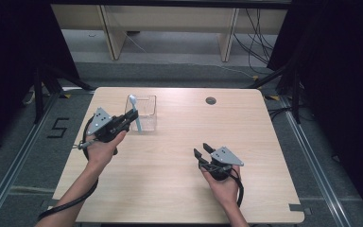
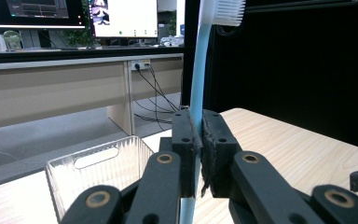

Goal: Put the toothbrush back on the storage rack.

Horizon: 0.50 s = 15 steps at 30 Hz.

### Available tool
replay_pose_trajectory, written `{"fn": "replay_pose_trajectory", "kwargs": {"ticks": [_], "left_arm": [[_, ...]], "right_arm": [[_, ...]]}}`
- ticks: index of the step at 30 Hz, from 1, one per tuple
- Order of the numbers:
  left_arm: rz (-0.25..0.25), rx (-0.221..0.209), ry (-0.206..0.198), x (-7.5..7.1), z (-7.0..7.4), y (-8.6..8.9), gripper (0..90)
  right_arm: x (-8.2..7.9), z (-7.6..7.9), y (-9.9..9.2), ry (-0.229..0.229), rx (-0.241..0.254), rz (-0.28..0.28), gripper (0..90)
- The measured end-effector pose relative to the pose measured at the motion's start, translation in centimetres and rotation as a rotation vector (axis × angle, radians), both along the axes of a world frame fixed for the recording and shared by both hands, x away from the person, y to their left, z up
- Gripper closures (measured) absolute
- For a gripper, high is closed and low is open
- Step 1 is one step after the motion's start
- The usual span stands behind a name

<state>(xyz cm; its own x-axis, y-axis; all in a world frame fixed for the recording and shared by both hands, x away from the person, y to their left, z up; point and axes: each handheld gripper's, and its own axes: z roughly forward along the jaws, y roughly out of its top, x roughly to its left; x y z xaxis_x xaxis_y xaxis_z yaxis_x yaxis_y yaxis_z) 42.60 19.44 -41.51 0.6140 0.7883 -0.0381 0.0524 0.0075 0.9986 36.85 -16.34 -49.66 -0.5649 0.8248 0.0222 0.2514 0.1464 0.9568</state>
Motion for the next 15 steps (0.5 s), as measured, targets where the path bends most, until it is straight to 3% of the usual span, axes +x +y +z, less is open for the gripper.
{"fn": "replay_pose_trajectory", "kwargs": {"ticks": [3, 15], "left_arm": [[0.005, 0.0, -0.003, 0.2, 0.1, 0.1, 83.9], [0.03, -0.027, -0.005, 1.1, 0.5, 0.5, 83.9]], "right_arm": [[-0.1, 0.0, -0.1, 0.005, -0.019, -0.007, 55.8], [-0.1, -0.1, 0.0, 0.006, -0.014, -0.015, 55.9]]}}
